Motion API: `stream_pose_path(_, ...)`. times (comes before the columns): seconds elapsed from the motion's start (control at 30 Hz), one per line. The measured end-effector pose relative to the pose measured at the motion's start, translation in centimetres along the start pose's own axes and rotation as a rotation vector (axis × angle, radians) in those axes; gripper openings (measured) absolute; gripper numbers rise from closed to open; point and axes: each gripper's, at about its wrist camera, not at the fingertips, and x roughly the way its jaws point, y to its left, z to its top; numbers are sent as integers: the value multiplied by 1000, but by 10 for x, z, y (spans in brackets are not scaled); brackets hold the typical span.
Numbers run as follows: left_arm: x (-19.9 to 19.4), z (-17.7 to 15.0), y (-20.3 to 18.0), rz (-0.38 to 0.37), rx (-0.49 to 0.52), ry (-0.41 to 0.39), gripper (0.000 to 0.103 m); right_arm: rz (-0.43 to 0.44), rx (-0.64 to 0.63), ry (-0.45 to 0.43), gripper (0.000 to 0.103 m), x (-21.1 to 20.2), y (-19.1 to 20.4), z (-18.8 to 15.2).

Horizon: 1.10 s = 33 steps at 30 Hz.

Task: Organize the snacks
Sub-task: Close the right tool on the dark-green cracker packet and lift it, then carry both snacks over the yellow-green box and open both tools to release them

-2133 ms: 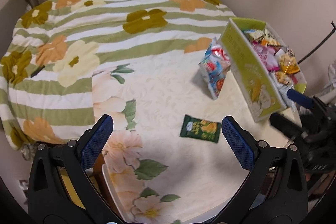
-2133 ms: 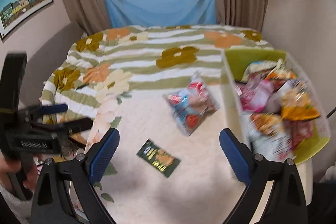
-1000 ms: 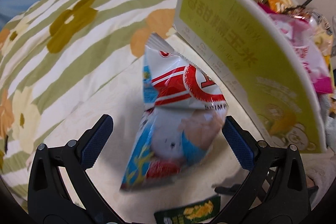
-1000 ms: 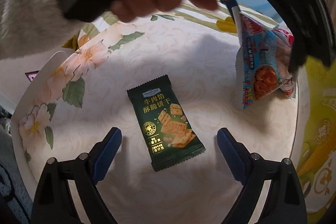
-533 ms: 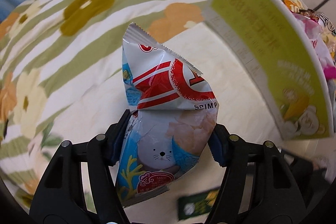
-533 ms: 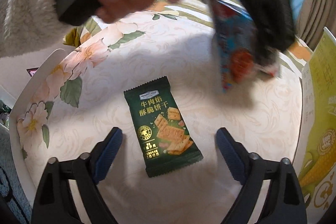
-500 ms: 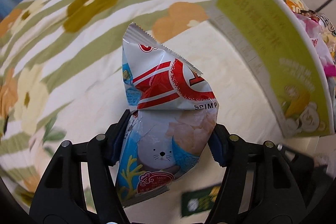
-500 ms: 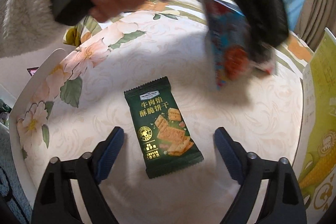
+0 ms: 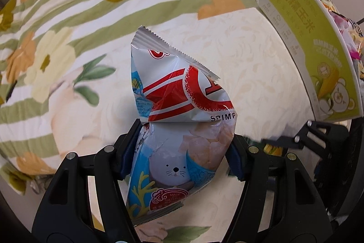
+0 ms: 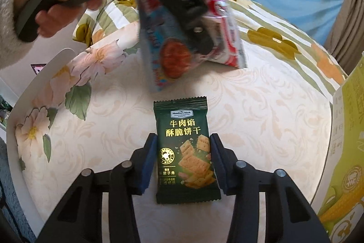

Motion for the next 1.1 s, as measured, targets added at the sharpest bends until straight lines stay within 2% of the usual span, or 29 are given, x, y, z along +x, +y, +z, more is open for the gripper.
stream_pose_path(0.33, -10, -46, -5, -23, -41, 7, 63, -63, 104, 12, 41, -5, -5, -7)
stream_pose_path(0.47, -17, -55, -8, -37, -55, -4, 60, -90, 167, 22, 41, -10, -6, -5)
stream_pose_path(0.7, -47, -60, -9, -69, -68, -58, 58, -145, 233, -18, 41, -37, -8, 8)
stream_pose_path(0.83, -74, -58, -14, -90, -65, -106, 57, -203, 294, -43, 41, -64, -10, 17)
stream_pose_path(0.97, -108, -53, -24, -123, -65, -166, 57, -203, 408, -98, 41, -105, -17, 28)
stream_pose_path(1.1, -140, -45, -46, -112, -17, -239, 57, -250, 467, -145, 41, -145, -18, 41)
